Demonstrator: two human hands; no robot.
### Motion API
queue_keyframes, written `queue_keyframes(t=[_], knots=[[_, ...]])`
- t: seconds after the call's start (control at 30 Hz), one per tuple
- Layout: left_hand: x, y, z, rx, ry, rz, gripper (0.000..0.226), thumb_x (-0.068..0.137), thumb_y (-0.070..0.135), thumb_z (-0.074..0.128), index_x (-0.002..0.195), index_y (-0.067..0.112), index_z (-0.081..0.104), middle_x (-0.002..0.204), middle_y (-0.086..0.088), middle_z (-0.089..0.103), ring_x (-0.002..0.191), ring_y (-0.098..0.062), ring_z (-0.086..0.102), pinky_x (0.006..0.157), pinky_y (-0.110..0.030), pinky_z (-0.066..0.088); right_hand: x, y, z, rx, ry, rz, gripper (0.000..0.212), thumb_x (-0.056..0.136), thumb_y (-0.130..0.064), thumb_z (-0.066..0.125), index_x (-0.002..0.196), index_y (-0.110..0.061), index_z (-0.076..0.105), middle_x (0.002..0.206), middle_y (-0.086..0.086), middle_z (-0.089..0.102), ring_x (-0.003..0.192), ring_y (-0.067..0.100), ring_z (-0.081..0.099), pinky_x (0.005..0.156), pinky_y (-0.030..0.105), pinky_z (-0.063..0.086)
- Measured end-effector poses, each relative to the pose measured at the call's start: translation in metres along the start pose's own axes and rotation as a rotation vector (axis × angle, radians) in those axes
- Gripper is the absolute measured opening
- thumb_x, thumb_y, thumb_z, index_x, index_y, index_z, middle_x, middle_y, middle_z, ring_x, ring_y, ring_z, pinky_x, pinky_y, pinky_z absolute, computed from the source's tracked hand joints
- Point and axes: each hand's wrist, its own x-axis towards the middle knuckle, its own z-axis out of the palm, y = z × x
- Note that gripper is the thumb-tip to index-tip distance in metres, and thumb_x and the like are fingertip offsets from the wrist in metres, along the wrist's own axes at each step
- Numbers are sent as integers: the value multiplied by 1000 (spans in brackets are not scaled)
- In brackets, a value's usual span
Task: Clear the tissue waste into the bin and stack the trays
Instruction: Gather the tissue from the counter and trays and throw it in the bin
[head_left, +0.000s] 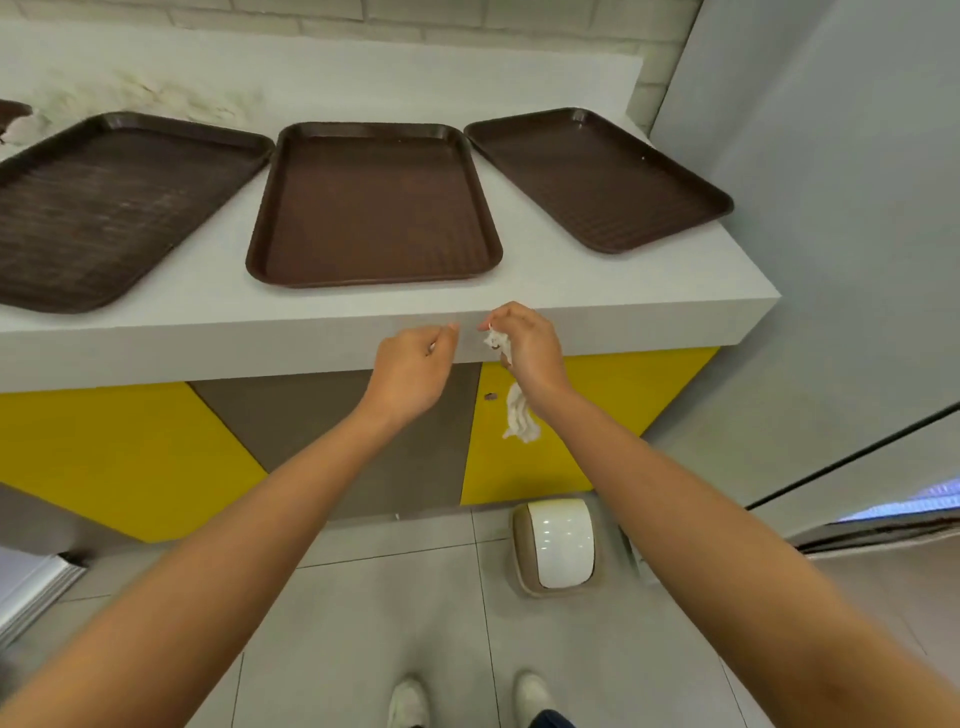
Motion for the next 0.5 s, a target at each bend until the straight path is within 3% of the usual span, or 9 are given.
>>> queue_keyframes(t=[0.13,0.37,0.5], knots=[[-14,7,45,-14,-22,-71,49,100,30,37,55,14,27,51,0,31,48,-14,29,45,-21,23,-7,33,-42,-6,-13,83,29,86,-6,47,62,-18,58,68,-4,56,54,14,36,46,24,25],[-55,-4,154,-105,-115,-338,43,100,30,39,59,14,36,56,0,38,55,-16,36,45,-16,29,-16,129,-126,-85,-133,223,31,92,-7,47,66,-21,58,72,0,53,52,11,33,47,26,21],[-69,-16,205,-114,-184,-483,36,100,33,37,92,5,58,82,-11,56,82,-26,51,66,-26,32,-19,175,-154,-130,-202,265,29,97,-13,46,74,-24,60,73,-14,55,50,-7,44,54,17,26]])
